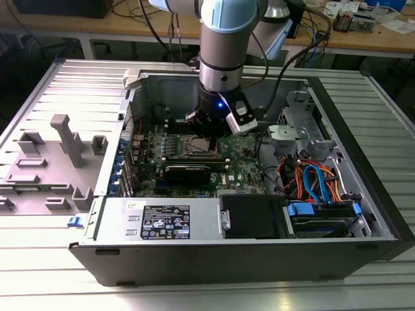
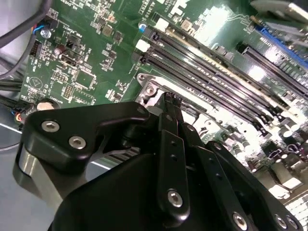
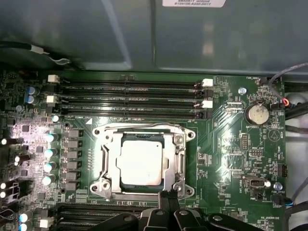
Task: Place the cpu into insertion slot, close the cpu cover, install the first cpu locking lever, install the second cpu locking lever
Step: 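Install the second cpu locking lever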
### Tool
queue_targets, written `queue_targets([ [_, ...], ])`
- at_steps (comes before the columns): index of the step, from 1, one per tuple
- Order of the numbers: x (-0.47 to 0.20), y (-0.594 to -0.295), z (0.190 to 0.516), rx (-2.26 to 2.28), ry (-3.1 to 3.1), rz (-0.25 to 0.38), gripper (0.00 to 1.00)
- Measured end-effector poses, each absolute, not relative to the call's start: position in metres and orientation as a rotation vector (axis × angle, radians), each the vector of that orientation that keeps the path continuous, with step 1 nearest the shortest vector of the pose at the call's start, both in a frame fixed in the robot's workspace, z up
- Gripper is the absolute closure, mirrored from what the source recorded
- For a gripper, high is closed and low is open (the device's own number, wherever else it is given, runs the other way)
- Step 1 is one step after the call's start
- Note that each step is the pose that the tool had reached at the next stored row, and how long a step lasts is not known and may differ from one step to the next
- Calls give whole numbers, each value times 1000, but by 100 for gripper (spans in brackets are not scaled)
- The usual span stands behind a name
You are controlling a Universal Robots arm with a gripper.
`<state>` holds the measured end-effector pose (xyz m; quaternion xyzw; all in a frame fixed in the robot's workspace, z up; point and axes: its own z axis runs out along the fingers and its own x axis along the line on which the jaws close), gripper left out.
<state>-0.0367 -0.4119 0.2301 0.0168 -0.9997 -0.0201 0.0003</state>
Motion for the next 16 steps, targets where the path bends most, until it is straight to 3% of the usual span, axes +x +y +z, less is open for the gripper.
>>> queue_targets([
  [16,-45,-423,230,66,-3139,-87,89],
])
